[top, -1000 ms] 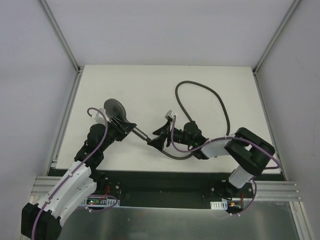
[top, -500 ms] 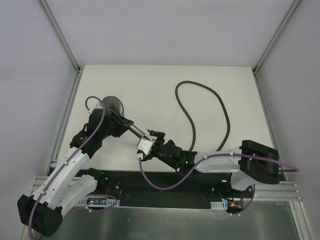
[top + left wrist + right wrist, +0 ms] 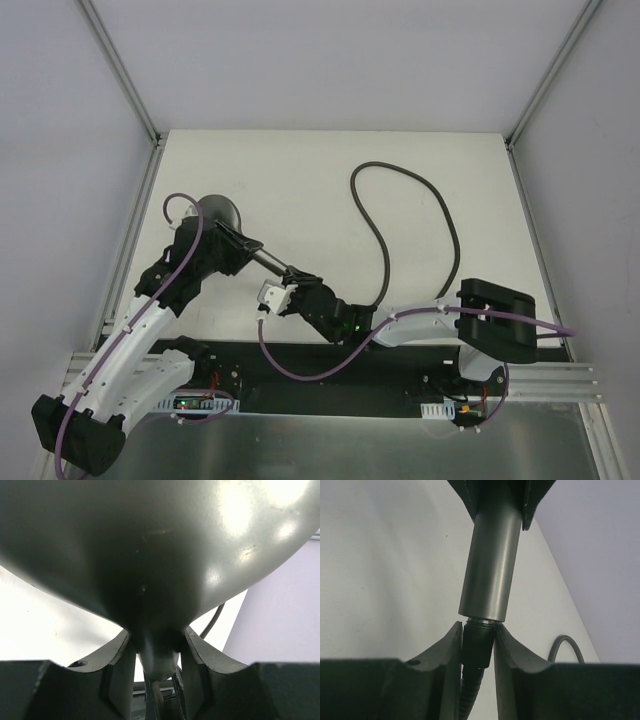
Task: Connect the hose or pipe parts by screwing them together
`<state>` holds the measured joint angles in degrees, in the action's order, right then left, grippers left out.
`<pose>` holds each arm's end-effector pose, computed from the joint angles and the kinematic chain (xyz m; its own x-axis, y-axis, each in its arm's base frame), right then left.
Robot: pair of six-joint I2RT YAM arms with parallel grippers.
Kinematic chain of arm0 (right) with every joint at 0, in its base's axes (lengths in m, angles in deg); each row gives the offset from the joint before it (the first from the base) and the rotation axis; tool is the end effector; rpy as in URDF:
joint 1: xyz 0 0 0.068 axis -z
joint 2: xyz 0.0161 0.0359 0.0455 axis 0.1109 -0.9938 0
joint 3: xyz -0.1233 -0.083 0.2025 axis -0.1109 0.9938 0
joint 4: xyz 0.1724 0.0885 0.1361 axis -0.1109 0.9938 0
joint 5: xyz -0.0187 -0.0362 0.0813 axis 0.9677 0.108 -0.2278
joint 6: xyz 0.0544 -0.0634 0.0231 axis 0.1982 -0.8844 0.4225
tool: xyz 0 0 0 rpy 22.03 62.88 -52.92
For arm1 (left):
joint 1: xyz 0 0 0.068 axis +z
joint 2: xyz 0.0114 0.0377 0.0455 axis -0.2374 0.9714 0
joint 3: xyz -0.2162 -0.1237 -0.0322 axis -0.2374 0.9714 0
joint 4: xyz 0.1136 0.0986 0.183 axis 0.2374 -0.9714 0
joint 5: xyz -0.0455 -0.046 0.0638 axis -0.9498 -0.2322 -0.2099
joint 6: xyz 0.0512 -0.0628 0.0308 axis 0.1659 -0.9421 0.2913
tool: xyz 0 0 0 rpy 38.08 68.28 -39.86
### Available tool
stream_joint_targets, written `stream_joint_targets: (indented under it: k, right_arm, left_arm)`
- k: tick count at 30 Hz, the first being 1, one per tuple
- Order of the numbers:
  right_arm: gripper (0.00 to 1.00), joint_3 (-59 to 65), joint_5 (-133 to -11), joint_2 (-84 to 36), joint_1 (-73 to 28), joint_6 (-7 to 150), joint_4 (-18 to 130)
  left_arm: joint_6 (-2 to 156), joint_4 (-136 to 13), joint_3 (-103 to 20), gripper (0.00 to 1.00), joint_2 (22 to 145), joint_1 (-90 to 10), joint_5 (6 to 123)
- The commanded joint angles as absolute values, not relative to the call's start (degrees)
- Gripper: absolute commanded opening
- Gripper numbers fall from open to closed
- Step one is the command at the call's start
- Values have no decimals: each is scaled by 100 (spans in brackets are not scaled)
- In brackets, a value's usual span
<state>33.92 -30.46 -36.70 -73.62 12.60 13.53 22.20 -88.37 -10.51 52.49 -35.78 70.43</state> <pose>0.1047 0.3475 0.2113 0.5552 -0.6193 -0.5553 -0.4624 0.3251 -0.8249 0.1872 -0.0790 0.2591 -0.5474 -0.7682 -0.3320 -0.2415 0.5248 -0.8162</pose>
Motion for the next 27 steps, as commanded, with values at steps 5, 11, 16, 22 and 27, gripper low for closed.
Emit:
stream_joint_targets:
  k: [5, 11, 16, 22, 27]
  right_arm:
    - [1, 3694, -5054, -2910, -6536, 3378, 1231]
    - [1, 4282, -7278, -2830, -5385, 5610, -208]
    - [1, 4573, -8729, -3541, -4499, 7934, -2098]
    - [2, 4354, -9733, -4114, -4197, 8944, -3262]
    - [44, 4529, -9487, -3912, -4188, 8612, -3079]
  left_arm:
    - [2823, -8026, -840, 0, 4837, -3606, 6968]
    - [2849, -5770, 346, 0, 4222, -3606, 6415]
    - [2937, -3800, 1382, 0, 3984, -3597, 5896]
    - [3209, -2796, 1772, 0, 4168, -3606, 5615]
    - [3254, -3773, 1614, 0, 4160, -3606, 6078]
